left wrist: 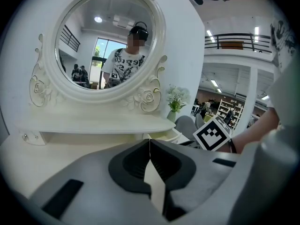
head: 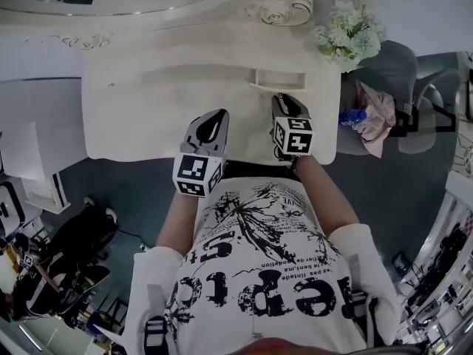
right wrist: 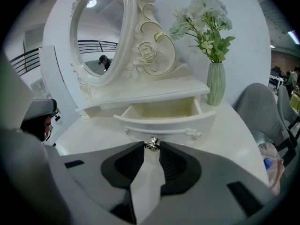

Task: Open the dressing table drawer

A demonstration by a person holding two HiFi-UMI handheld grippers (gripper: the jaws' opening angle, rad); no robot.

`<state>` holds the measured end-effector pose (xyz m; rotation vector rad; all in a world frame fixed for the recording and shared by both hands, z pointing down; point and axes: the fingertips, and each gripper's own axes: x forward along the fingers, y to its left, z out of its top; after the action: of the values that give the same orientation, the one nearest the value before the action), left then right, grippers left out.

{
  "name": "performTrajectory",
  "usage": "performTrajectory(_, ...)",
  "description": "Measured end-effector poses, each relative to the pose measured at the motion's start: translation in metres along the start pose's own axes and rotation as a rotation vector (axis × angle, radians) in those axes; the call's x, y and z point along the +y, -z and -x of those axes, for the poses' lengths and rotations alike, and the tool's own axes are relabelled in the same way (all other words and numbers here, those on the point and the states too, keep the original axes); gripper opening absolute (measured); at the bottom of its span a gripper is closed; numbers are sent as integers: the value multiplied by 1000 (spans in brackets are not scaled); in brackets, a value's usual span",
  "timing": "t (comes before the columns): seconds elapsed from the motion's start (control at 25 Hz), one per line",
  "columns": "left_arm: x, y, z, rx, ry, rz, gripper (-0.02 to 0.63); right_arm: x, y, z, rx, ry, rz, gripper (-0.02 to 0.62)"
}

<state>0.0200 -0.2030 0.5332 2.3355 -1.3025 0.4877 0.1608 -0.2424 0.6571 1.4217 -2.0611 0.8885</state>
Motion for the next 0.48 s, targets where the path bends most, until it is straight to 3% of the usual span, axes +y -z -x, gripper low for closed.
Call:
performTrajectory(0.32,-4,-7,-3,-11,3,-10,20,2,-10,31,2,-6,1,107)
performTrajectory(0.48,-8,-23,-6,-45,13,-21,20,6,-41,55,-75,-9,61,107)
